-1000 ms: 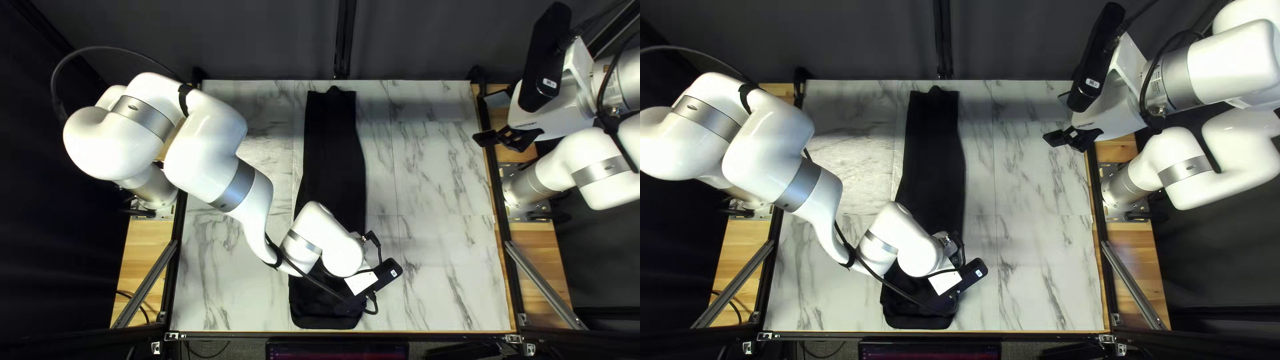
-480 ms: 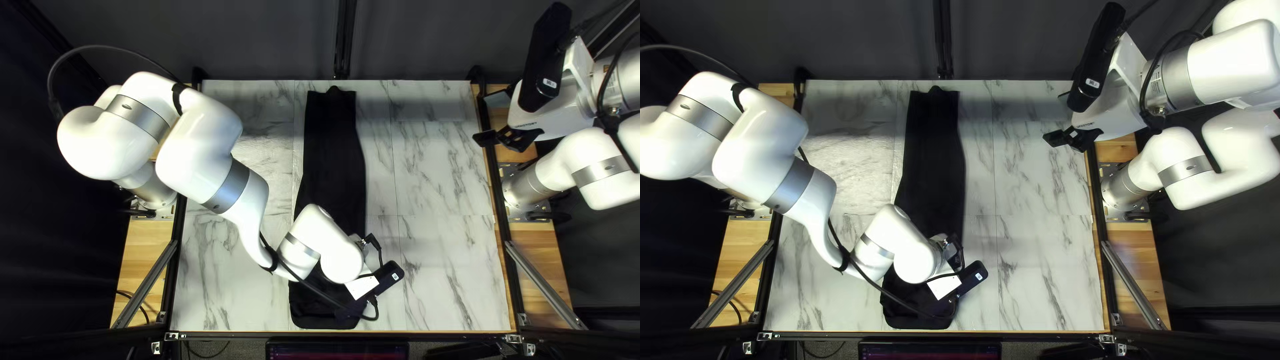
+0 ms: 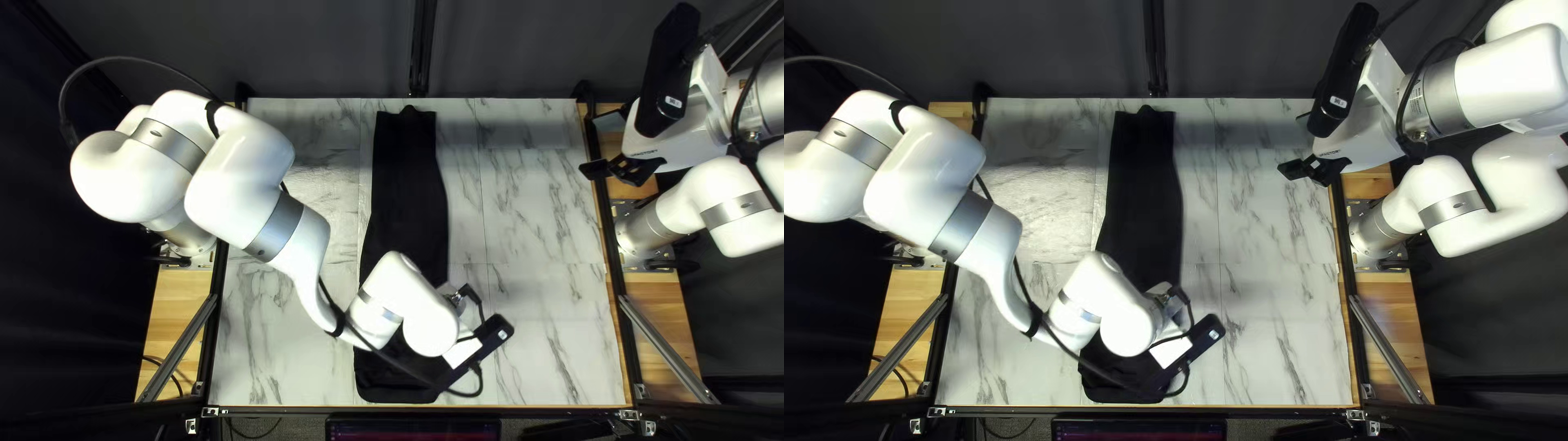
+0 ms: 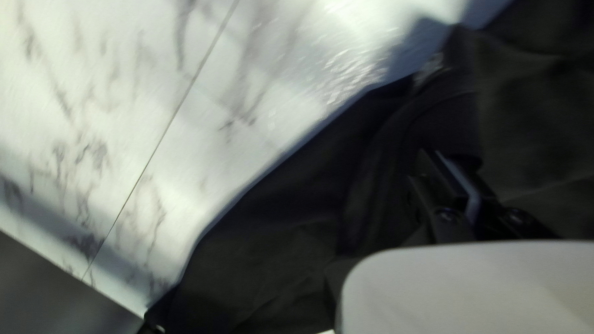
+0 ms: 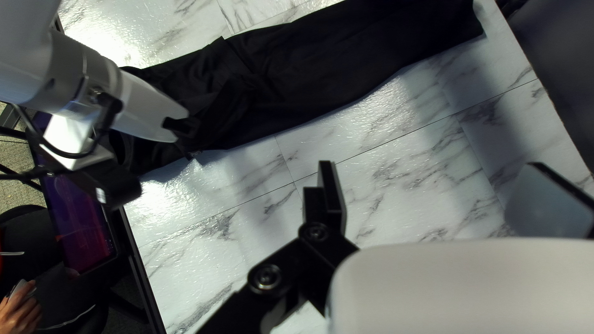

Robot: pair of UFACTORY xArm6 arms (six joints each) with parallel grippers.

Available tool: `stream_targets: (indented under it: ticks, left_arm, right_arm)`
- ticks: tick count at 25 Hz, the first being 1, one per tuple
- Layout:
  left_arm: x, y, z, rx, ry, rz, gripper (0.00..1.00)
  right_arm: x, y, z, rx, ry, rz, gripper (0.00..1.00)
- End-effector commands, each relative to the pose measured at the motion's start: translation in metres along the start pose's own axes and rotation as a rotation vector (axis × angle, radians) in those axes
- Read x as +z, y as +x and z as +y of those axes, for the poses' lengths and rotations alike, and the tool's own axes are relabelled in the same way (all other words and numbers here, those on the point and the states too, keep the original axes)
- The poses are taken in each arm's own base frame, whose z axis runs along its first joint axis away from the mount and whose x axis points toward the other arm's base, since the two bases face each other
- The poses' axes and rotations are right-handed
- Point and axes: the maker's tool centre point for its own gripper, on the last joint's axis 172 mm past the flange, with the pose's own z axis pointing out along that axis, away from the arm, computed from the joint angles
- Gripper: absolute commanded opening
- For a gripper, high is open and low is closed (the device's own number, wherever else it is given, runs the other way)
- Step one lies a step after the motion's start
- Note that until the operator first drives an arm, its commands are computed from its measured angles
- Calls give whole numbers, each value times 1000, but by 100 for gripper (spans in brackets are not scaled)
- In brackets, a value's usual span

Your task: Fold t-shirt

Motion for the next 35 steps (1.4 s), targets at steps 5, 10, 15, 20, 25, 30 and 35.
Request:
stream_targets:
  ticks: [5,10,15,20,25,30,35]
  left_arm:
    - [-3,0,-11,-34,32,29,86]
    - [-7,-5,25,-24,37,40,97]
    - [2,5,47,16,22,65,94]
    - [13,18,64,26,7,91,91]
    - [30,19,64,19,-1,105,0]
    - [29,19,62,20,-12,109,0]
    - [12,18,50,26,-8,98,0]
  right_arm:
    - [0,0,0,0,0,0,100]
    - [0,0,0,0,0,0,100]
    - [0,0,0,0,0,0,100]
    - [0,0,0,0,0,0,100]
    - [0,0,0,0,0,0,100]
    - [0,0,0,0,0,0,100]
    - [0,0,0,0,0,0,100]
